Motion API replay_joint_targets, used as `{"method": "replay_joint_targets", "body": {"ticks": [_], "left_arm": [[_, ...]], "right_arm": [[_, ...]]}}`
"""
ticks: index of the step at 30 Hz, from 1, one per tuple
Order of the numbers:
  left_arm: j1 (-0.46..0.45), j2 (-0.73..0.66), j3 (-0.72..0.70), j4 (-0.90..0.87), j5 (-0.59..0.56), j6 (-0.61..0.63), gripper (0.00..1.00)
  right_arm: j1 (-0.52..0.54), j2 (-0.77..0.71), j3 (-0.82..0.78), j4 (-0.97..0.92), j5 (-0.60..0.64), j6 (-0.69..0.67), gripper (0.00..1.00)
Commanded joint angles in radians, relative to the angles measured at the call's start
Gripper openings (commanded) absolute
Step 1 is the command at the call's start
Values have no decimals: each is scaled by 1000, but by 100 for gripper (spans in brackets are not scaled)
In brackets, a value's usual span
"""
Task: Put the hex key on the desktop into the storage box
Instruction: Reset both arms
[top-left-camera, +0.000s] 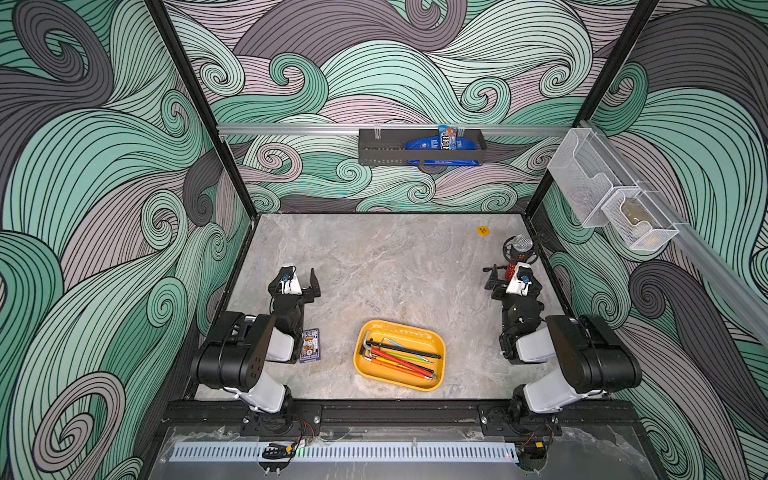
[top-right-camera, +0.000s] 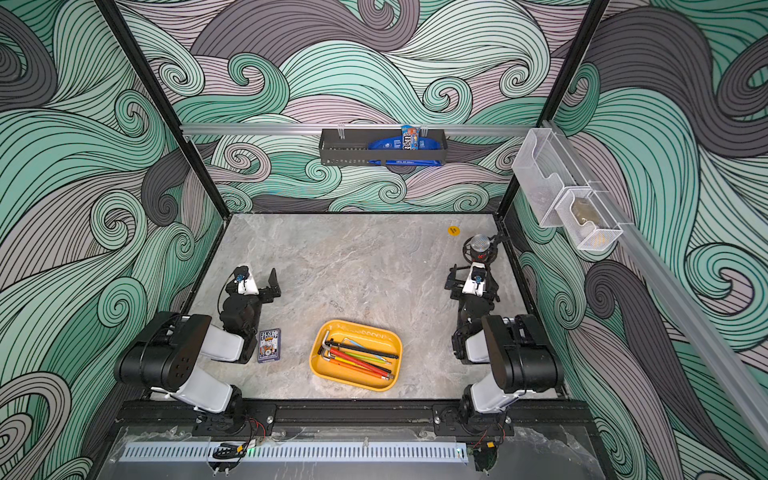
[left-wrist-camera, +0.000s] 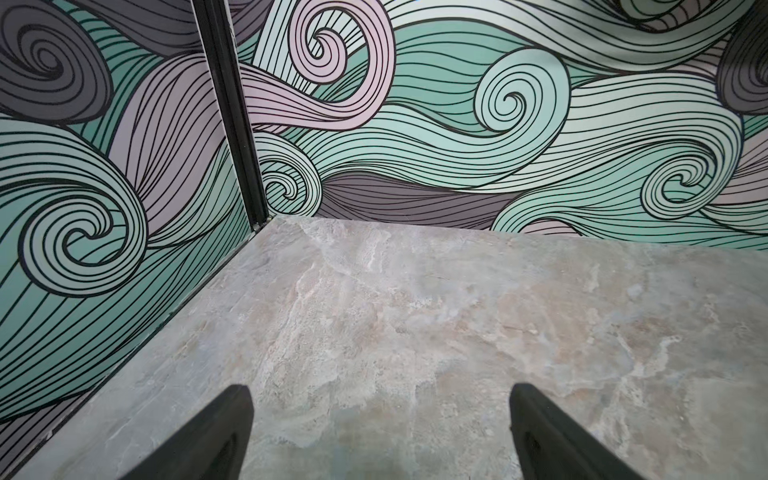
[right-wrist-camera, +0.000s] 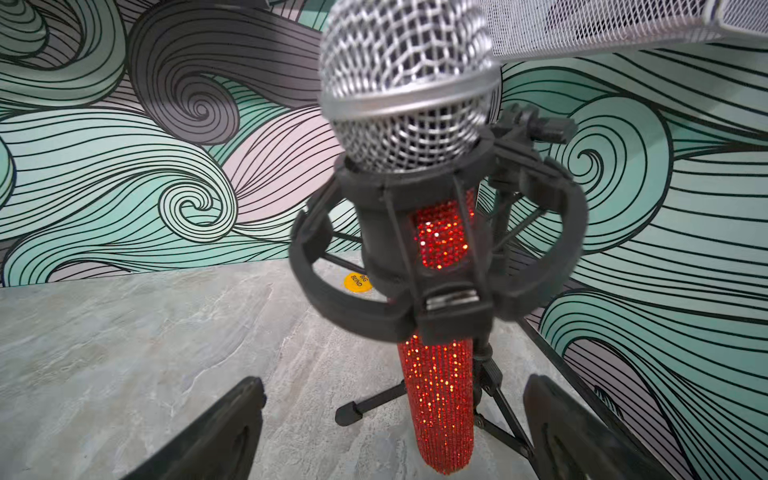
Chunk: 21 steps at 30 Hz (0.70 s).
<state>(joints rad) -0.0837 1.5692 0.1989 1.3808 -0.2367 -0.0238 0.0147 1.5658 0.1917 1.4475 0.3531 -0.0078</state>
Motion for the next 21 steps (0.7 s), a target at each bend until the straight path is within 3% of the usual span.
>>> {"method": "replay_joint_targets", "body": {"ticks": [1,21], "left_arm": [[10,12,0,32,22,-17,99],[12,12,-1,32,0,-25,99]], "right_arm": [[-6,-9,-2,-41,-31,22,100],[-17,-6,9,-59,-57,27,100]]}}
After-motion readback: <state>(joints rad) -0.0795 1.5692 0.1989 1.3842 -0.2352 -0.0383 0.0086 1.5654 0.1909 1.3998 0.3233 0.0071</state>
